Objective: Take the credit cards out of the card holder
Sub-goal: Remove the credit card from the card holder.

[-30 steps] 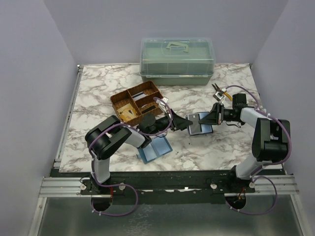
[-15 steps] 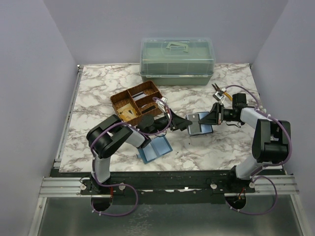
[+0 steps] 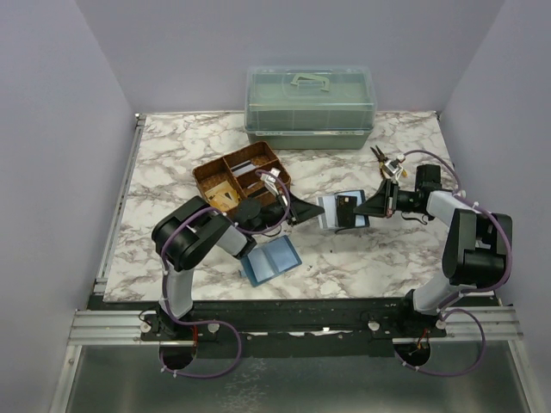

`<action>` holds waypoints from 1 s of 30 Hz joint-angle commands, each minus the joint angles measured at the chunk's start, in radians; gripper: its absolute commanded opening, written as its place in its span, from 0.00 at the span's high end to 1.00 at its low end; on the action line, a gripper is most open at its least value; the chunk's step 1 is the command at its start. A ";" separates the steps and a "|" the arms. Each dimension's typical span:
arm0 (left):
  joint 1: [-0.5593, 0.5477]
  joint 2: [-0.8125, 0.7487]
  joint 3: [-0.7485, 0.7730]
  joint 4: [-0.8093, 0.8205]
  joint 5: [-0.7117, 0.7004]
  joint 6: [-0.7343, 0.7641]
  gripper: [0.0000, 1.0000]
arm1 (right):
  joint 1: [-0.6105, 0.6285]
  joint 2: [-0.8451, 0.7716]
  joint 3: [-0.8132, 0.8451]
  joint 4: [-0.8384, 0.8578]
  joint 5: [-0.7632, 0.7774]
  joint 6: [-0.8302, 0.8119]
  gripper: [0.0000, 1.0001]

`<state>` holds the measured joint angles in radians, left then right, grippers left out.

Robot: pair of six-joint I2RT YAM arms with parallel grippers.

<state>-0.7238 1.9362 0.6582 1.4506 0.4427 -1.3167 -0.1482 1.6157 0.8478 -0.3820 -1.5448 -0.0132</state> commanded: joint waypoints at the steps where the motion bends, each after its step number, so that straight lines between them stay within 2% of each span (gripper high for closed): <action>1: 0.018 -0.009 0.002 0.071 0.005 0.013 1.00 | -0.005 -0.027 -0.006 0.014 0.034 -0.006 1.00; 13: 0.021 0.005 0.002 0.059 0.056 0.013 1.00 | -0.040 -0.034 0.001 0.006 0.004 -0.018 1.00; 21: 0.016 0.005 -0.019 0.052 0.071 0.018 1.00 | -0.069 -0.027 -0.008 0.020 0.049 -0.008 1.00; 30: -0.001 0.034 0.019 -0.133 0.050 0.101 1.00 | -0.089 -0.031 -0.004 0.009 -0.013 -0.023 1.00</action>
<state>-0.7113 1.9457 0.6464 1.3922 0.4892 -1.2736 -0.2214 1.6043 0.8478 -0.3752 -1.5131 -0.0189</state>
